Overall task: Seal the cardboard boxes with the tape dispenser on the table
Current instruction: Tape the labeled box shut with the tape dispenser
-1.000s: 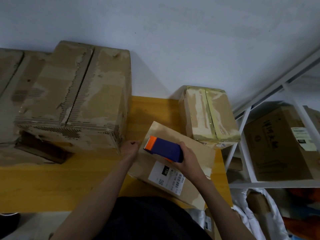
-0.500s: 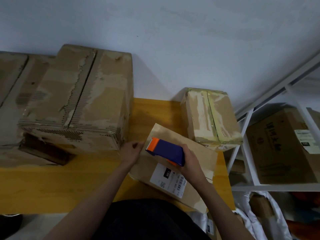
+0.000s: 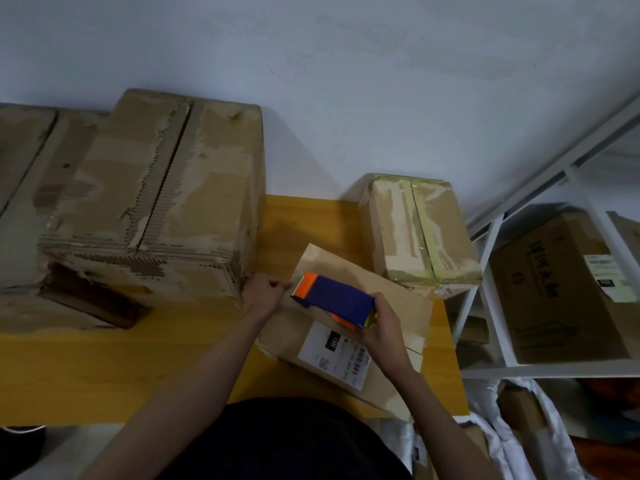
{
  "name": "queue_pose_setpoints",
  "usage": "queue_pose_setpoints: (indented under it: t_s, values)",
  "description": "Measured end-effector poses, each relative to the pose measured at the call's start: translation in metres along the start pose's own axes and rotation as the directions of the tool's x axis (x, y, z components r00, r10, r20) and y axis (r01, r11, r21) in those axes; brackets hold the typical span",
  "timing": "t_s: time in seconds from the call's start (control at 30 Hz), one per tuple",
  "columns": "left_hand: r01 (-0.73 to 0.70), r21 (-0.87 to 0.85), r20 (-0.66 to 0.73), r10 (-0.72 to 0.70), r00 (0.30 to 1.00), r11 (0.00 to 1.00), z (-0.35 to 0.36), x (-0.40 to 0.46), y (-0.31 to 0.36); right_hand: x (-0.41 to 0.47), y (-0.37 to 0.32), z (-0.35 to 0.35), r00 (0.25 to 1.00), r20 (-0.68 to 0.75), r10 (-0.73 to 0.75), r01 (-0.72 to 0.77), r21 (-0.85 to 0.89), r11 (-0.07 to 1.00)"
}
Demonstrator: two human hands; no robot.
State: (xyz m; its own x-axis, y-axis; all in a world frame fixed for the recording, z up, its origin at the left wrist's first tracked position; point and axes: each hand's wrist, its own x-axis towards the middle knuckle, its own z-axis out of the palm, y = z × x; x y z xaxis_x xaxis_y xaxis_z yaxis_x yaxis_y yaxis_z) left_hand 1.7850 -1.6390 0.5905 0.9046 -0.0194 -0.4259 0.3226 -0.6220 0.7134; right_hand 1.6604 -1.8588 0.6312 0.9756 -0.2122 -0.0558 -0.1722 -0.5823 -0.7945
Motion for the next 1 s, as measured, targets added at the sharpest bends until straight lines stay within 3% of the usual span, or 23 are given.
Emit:
queue_pose_setpoints:
  t_s: [0.37, 0.7, 0.8, 0.87, 1.0]
  values:
    - [-0.107, 0.031, -0.074, 0.109, 0.991, 0.994, 0.006, -0.003, -0.001, -0.053, 0.041, -0.069, 0.984, -0.106, 0.14, -0.14, 0.011, 0.99]
    - [-0.219, 0.112, -0.123, 0.232, 0.965, 0.969, 0.018, -0.018, -0.012, -0.059, 0.046, -0.067, 0.984, -0.107, 0.142, -0.136, 0.064, 0.989]
    - [-0.414, 0.261, -0.088, 0.449, 0.889, 0.872, 0.027, -0.034, -0.031, -0.059, 0.046, -0.066, 0.985, -0.106, 0.137, -0.131, 0.057, 0.99]
    - [-0.541, 0.369, 0.031, 0.572, 0.819, 0.755, 0.032, -0.043, -0.039, -0.06, 0.045, -0.065, 0.986, -0.107, 0.13, -0.126, 0.046, 0.991]
    - [-0.666, 0.443, 0.27, 0.619, 0.738, 0.6, 0.036, -0.052, -0.038, -0.06, 0.043, -0.064, 0.984, -0.123, 0.127, -0.12, 0.064, 0.991]
